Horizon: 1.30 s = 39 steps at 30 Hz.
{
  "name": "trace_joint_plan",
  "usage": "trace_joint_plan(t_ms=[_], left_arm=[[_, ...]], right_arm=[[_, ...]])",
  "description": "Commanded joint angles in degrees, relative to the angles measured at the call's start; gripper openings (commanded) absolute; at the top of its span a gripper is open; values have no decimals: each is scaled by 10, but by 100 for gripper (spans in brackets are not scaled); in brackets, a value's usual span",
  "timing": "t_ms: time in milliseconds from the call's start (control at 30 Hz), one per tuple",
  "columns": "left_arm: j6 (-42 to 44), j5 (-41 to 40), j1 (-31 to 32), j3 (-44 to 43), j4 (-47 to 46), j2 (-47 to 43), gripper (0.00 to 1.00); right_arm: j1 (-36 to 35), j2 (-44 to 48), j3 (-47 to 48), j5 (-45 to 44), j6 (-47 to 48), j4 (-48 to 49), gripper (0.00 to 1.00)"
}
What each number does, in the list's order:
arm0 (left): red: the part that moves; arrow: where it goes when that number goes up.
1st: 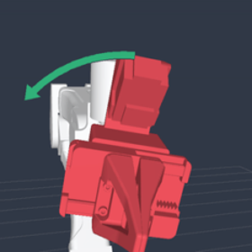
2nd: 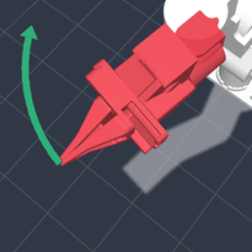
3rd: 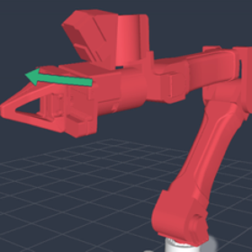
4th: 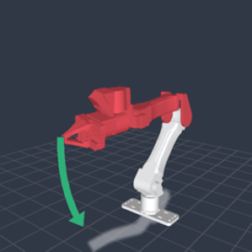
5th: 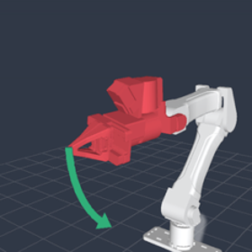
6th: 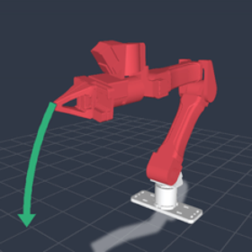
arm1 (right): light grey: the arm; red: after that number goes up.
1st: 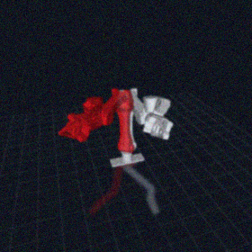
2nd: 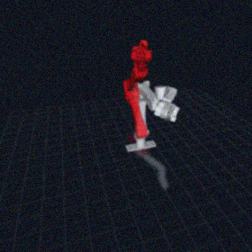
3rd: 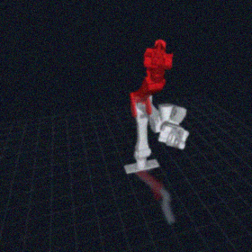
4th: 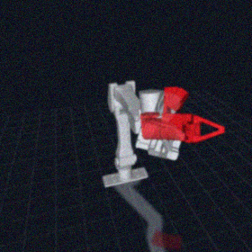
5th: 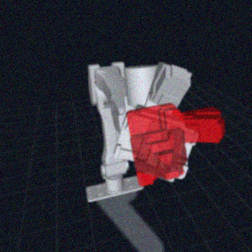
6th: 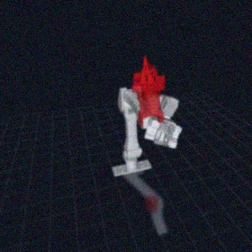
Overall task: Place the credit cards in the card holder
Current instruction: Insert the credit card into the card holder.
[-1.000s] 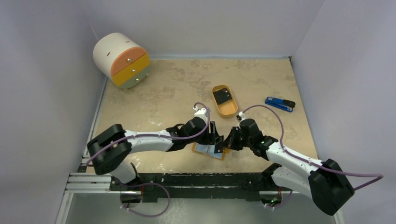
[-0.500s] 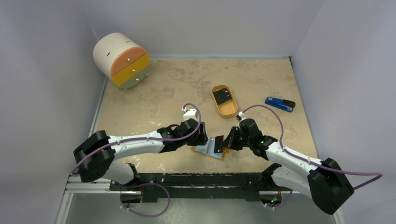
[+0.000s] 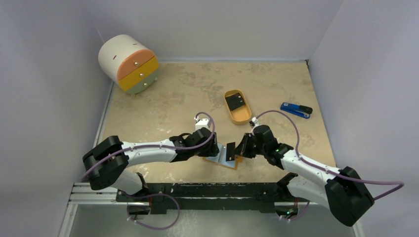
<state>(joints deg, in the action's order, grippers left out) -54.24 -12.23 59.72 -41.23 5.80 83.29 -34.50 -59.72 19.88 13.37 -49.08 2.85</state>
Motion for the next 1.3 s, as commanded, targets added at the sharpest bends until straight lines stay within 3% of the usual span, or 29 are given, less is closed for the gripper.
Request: trace_joint_plan(t_ms=[0,533,1267], left_arm=[[-9,-27,3,13,-17,-1,52],[-23,-86,2,52,6,-36,46],[-24,-94,2,60,6,-38,45]], right_arm=[[-2,5,-1,35,-8,39,0],[-2,-61,-23,124,-111,150,0],[-2,-57,-58,138,-147,147,0]])
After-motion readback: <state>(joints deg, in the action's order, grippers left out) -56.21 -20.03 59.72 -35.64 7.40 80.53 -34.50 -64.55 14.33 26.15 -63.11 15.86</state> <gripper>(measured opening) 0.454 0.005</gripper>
